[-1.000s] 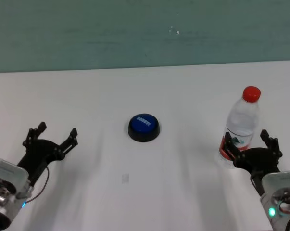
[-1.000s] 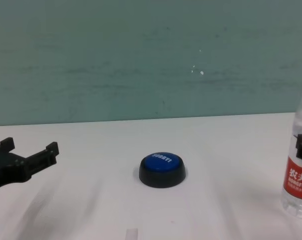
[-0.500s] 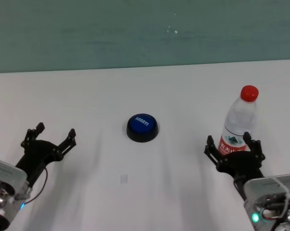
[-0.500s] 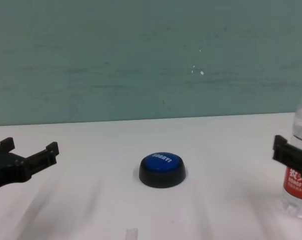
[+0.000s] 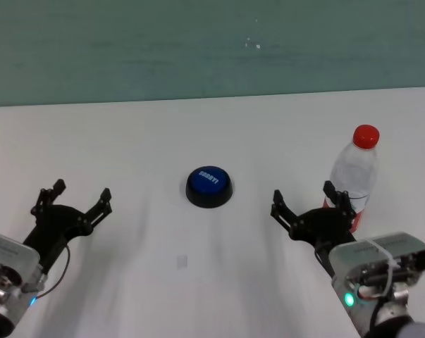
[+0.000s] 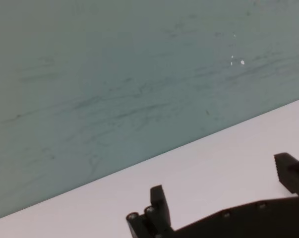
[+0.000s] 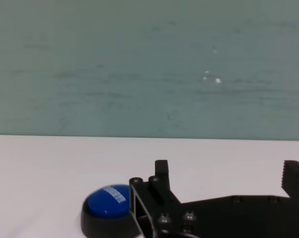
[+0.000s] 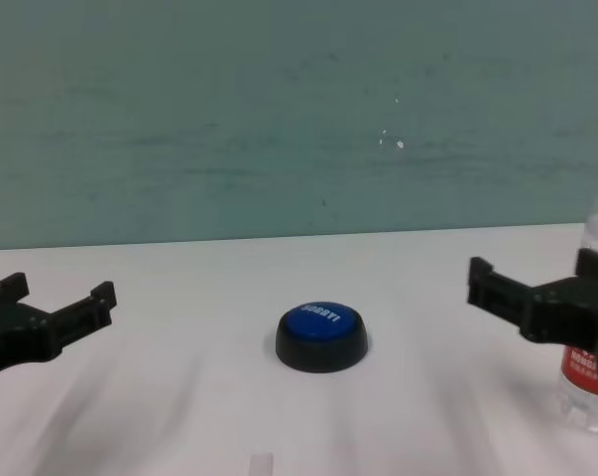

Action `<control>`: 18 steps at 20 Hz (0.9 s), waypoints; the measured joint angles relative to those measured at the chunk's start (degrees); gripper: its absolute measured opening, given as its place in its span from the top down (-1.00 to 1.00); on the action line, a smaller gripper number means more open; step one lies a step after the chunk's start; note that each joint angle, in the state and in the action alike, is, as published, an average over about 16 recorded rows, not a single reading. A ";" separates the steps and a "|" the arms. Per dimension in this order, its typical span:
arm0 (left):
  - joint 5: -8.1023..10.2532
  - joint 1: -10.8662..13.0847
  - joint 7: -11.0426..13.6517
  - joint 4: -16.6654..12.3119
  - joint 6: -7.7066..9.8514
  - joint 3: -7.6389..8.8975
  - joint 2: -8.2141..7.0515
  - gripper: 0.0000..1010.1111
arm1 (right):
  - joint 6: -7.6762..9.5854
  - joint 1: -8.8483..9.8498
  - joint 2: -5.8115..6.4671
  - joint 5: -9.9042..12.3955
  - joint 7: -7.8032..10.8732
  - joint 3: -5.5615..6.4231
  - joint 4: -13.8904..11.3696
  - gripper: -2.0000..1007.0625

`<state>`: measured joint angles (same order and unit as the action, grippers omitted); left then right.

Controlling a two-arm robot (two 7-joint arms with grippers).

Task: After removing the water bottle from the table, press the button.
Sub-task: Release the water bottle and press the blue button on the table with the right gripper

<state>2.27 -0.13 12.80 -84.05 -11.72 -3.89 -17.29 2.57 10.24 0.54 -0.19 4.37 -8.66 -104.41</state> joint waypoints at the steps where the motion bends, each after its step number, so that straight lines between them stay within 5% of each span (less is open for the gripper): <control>1: 0.00 0.00 0.00 0.00 0.00 0.00 0.00 -0.99 | 0.30 -0.77 0.22 0.18 0.45 -0.24 0.45 -0.99; 18: 0.00 0.00 0.00 0.00 0.00 0.00 0.00 -0.99 | 3.59 -13.65 5.44 5.72 7.81 -2.64 9.03 -0.99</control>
<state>2.27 -0.13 12.80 -84.05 -11.72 -3.89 -17.29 6.17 -3.41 5.98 5.53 12.18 -11.30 -95.38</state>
